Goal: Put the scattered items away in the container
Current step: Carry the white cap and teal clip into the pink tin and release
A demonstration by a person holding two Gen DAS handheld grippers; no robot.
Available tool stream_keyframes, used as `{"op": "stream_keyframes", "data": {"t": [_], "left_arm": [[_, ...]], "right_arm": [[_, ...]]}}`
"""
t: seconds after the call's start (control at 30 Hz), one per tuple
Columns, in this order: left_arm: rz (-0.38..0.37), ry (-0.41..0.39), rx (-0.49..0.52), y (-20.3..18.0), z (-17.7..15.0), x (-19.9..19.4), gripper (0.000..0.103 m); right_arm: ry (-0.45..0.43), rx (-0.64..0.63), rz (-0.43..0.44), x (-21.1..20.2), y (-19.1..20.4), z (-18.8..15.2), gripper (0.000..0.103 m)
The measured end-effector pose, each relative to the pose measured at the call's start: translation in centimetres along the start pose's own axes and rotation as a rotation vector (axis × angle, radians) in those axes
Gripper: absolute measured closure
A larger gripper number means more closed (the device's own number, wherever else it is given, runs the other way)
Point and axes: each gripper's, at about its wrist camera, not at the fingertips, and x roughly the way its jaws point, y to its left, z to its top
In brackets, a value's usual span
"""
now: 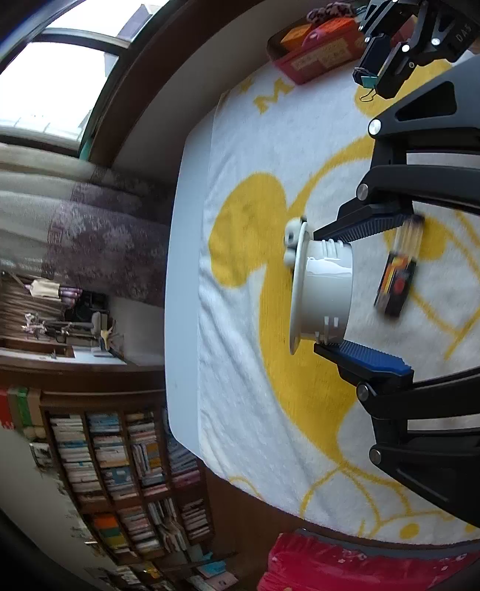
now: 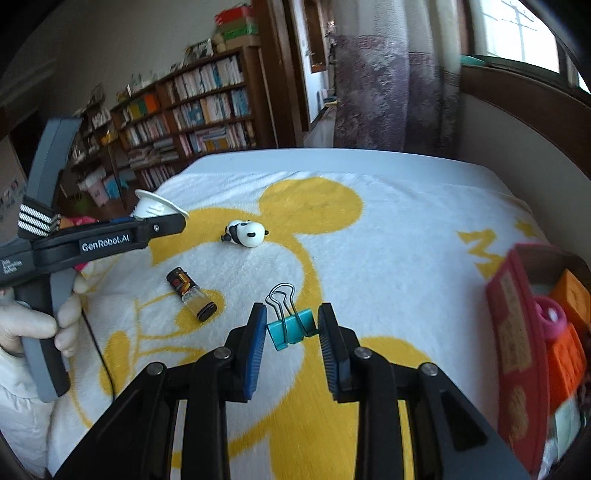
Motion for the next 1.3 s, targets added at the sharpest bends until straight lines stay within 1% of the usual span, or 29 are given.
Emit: {"op": "stream_keyframes", "data": {"t": [0.23, 0.43, 0.8, 1.0, 1.3], "left_arm": [[-0.050, -0.027, 0.058, -4.4, -0.4, -2.1, 0.049], [-0.086, -0.044, 0.118, -8.7, -0.7, -3.6, 0.049], [-0.127, -0.054, 0.223, -15.8, -1.7, -5.3, 0.049], [-0.147, -0.059, 0.271, -18.9, -2.0, -5.7, 0.049], [-0.178, -0.027, 0.320, -22.5, -2.6, -4.7, 0.049]], "right_arm": [[-0.062, 0.089, -0.011, -4.0, -2.9, -1.4, 0.072], [-0.123, 0.155, -0.038, -7.4, -5.8, -3.1, 0.071], [-0.196, 0.260, -0.097, -11.9, -10.9, -5.8, 0.072], [-0.237, 0.303, -0.137, -14.3, -13.5, -7.1, 0.072], [-0.275, 0.368, -0.220, -17.4, -17.6, -8.9, 0.072]]}}
